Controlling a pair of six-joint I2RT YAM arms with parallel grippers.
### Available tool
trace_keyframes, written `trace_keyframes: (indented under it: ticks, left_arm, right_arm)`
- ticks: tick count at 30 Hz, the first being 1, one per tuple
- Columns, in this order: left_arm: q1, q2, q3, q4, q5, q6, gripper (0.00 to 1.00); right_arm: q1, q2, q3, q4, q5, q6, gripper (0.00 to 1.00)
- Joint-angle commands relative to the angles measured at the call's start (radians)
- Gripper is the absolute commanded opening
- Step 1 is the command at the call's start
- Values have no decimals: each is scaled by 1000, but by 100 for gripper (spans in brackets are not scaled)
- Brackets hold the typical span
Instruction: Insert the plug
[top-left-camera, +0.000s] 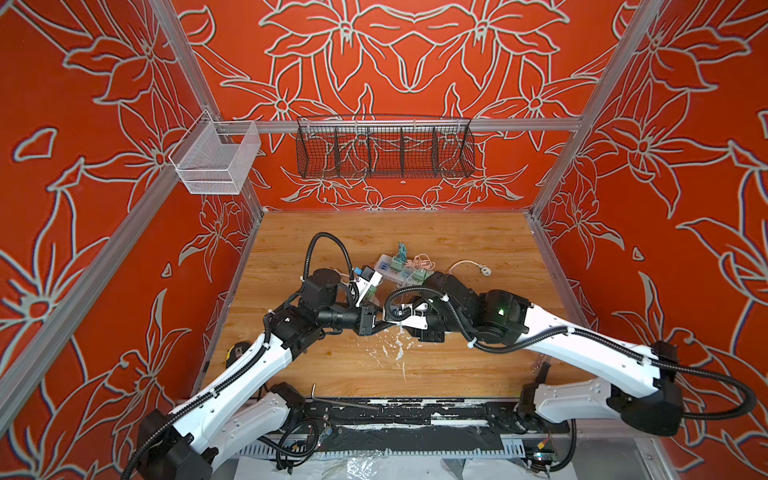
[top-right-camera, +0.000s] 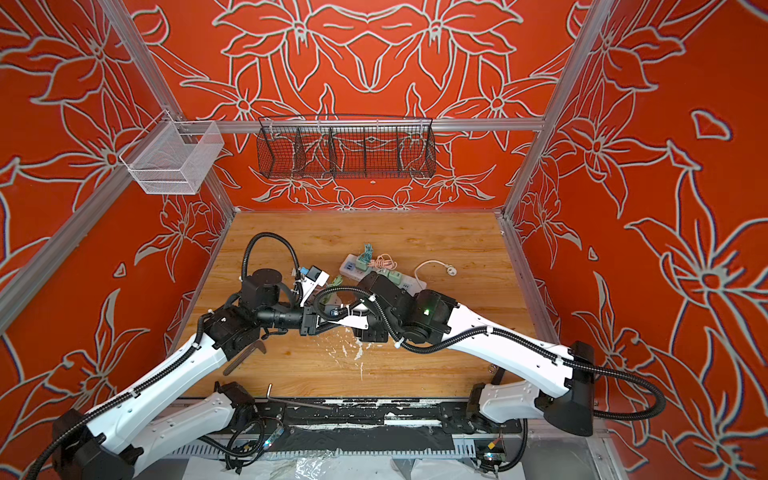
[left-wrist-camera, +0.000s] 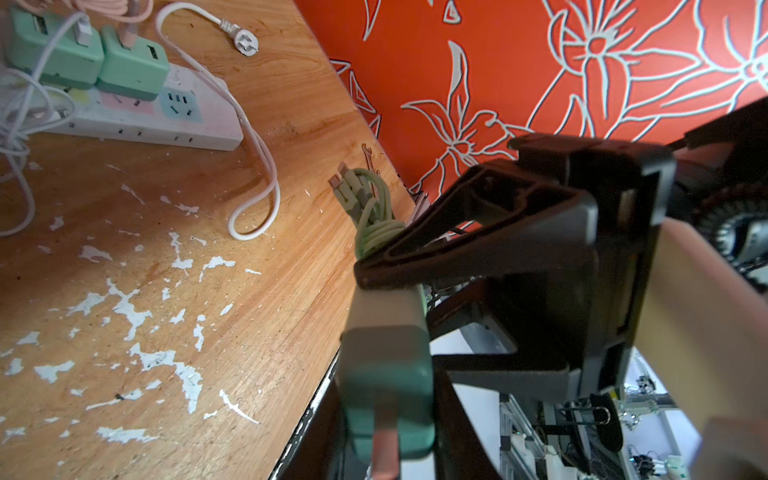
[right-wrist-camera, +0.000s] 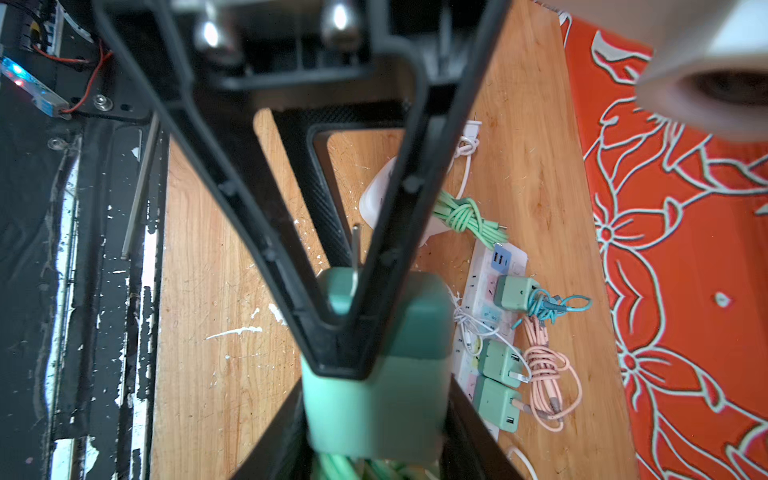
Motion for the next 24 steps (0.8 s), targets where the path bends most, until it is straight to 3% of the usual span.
trace_keyframes:
  ticks: [1,4,7,9,11,19,21,24]
  left_arm:
    - [10,-14,-30,82,0,34,17]
    - [27,-35,-52,129,-6,23,10]
    - [63,-62,-88,216,-12,-9,4]
    - [87,-85,-115,290,-17,-25,0]
    - [98,-107,-141,363,-27,-26,0]
    - [117,-162,-202,558,-87,-27,0]
    - [119,-170,-217,610,-100,-41,0]
    - [119,-194,-261,713,-138,-64,0]
  right_arm:
    - [17,-20,45,33,-57,5,29]
    - [14,-28,54,39,-38,49,37]
    - [0,-52,60,31,-23,128,61]
    - [-43,-90,56,28,-86,212,79]
    - [-101,-137,39,38,-151,314,89]
    - [-397,-228,-41,36,-530,703,95]
    - [-451,-219,-96,116,-696,829,95]
    - [-466,-213,-186,314,-838,993,95]
